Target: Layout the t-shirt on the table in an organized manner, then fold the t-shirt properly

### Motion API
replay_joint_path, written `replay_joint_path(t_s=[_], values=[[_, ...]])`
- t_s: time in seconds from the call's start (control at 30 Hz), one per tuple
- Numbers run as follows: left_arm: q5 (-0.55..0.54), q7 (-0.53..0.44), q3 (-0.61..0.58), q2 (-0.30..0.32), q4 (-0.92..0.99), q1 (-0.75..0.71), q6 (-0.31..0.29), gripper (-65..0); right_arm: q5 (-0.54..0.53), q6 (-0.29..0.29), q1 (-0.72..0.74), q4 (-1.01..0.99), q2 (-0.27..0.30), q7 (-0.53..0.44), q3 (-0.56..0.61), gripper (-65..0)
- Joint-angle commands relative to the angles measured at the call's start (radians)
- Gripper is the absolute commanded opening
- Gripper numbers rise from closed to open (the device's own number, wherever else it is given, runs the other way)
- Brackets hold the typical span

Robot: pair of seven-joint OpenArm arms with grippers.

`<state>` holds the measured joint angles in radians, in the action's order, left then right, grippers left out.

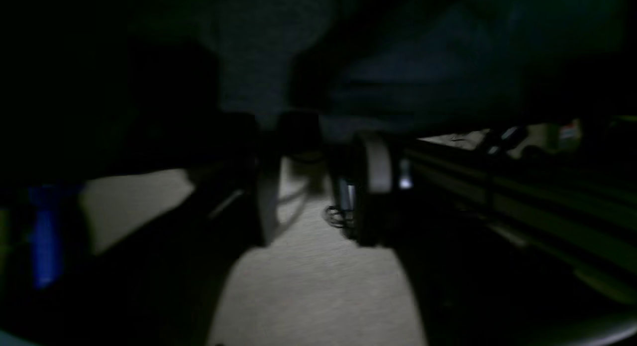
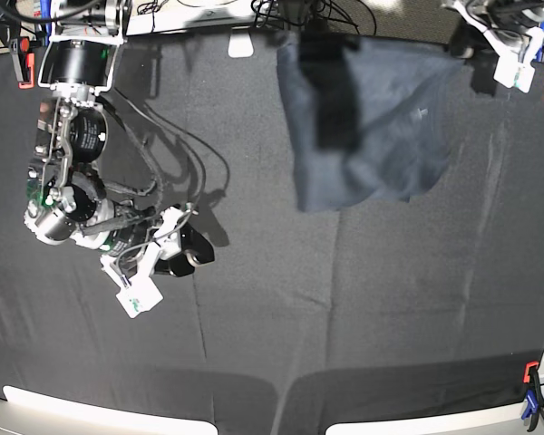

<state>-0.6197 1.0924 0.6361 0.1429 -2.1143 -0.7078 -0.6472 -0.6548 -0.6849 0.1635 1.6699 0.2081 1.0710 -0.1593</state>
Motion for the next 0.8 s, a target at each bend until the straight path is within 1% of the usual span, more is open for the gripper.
replay_joint_path(t_s=[0.0, 0.07, 0.1, 0.13, 0.2, 0.23, 0.27, 0.33, 0.37, 0.4, 0.43, 0.53, 0.57, 0.63, 0.67, 0.7, 0.77], values=[[-0.008, -0.017, 0.005, 0.024, -0.019, -0.006, 0.02, -40.9, -0.045, -0.013, 0.025, 0.019, 0.008, -0.035, -0.004, -41.9], [-0.008, -0.027, 0.005, 0.061, -0.024, -0.007, 0.077, -40.9, -0.114, -0.013, 0.031, 0.019, 0.007, -0.034, -0.002, -42.3], [-0.009, -0.041, 0.005, 0.077, -0.031, -0.007, 0.105, -41.2, -0.146, -0.013, 0.034, 0.019, 0.007, -0.033, 0.005, -44.2], [-0.01, -0.062, 0.006, 0.086, -0.043, -0.007, 0.122, -42.6, -0.164, -0.013, 0.039, 0.019, 0.005, -0.033, 0.018, -47.8], [-0.036, -0.1, 0.005, 0.087, -0.079, -0.007, 0.127, -47.5, -0.177, -0.013, 0.045, 0.019, 0.001, -0.033, 0.061, -56.7], [-0.087, -0.099, 0.005, 0.086, -0.101, -0.007, 0.119, -51.2, -0.176, -0.013, 0.047, 0.019, -0.001, -0.033, 0.092, -60.3], [-0.154, -0.096, 0.005, 0.084, -0.123, -0.007, 0.096, -55.6, -0.176, -0.013, 0.047, 0.019, -0.001, -0.038, 0.13, -62.8], [-0.292, -0.067, 0.002, 0.063, -0.154, -0.007, 0.004, -64.7, -0.17, -0.013, 0.047, 0.019, -0.001, -0.067, 0.214, -65.0], [-0.352, -0.051, -0.002, 0.043, -0.159, -0.008, -0.048, -65.0, -0.155, -0.013, 0.047, 0.019, 0.0, -0.093, 0.261, -65.0], [-0.396, -0.032, -0.01, 0.02, -0.158, -0.007, -0.051, -65.0, -0.125, -0.013, 0.047, 0.019, -0.001, -0.127, 0.31, -65.0], [-0.412, -0.01, -0.026, -0.002, -0.152, -0.008, -0.051, -65.0, -0.08, -0.013, 0.048, 0.019, -0.001, -0.164, 0.357, -65.0], [-0.38, 0.01, -0.101, -0.057, -0.092, -0.007, -0.051, -65.0, 0.085, -0.013, 0.053, 0.018, -0.001, -0.249, 0.478, -65.0], [-0.359, 0.01, -0.134, -0.067, -0.057, -0.006, -0.051, -65.0, 0.131, 0.009, 0.055, 0.018, -0.001, -0.273, 0.507, -65.0], [-0.31, 0.006, -0.201, -0.067, 0.026, 0.0, -0.051, -65.0, 0.212, 0.061, 0.058, 0.016, -0.001, -0.315, 0.548, -65.0], [-0.286, 0.007, -0.225, -0.066, 0.068, 0.011, -0.051, -65.0, 0.243, 0.076, 0.058, 0.011, -0.001, -0.334, 0.559, -65.0], [-0.261, 0.007, -0.245, -0.067, 0.108, 0.023, -0.051, -65.0, 0.265, 0.088, 0.061, 0.005, -0.001, -0.354, 0.565, -65.0], [-0.216, 0.007, -0.263, -0.068, 0.179, 0.051, -0.051, -65.0, 0.297, 0.093, 0.069, -0.017, -0.013, -0.362, 0.564, -65.0]])
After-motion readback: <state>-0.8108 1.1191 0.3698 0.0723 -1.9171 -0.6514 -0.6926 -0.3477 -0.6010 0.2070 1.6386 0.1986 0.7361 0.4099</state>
